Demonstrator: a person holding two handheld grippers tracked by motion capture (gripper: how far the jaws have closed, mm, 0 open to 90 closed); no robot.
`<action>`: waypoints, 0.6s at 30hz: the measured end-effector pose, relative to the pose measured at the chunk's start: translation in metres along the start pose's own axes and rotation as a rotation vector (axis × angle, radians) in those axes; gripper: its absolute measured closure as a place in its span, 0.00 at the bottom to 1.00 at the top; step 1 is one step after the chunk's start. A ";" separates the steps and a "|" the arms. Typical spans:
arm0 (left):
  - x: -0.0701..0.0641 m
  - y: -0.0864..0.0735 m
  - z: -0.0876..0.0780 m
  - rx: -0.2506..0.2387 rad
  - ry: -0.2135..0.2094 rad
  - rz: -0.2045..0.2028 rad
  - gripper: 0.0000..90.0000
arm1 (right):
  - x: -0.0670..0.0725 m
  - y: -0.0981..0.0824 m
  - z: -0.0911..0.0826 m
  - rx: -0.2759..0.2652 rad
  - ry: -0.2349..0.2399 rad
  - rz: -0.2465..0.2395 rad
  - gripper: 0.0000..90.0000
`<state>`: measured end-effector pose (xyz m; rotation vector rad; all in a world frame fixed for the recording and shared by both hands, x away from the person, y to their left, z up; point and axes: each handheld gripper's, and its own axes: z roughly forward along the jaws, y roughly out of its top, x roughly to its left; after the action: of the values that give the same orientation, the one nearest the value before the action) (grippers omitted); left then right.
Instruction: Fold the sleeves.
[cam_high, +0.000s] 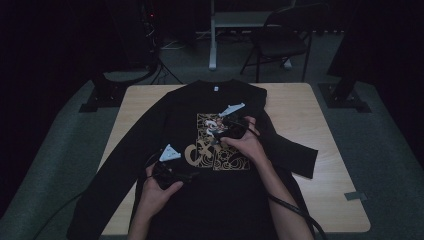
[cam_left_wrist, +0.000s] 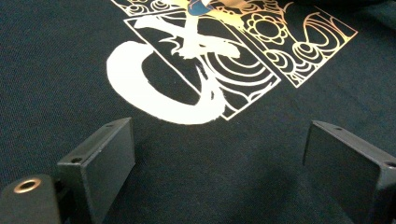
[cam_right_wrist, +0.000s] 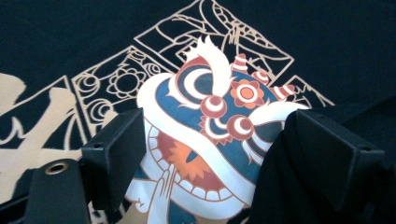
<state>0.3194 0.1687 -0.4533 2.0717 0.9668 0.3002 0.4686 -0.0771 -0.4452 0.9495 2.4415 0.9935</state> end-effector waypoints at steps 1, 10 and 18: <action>0.000 0.000 0.000 0.000 0.000 0.000 0.11 | 0.001 0.000 -0.002 -0.006 0.002 0.001 0.20; 0.000 0.000 0.000 -0.001 0.002 -0.001 0.11 | 0.007 -0.008 -0.036 -0.054 -0.011 -0.054 0.20; 0.000 0.000 0.000 -0.001 0.001 0.000 0.11 | 0.004 -0.022 -0.060 -0.075 -0.019 -0.066 0.20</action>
<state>0.3194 0.1685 -0.4533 2.0709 0.9675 0.3012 0.4240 -0.1152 -0.4188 0.8449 2.3862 1.0409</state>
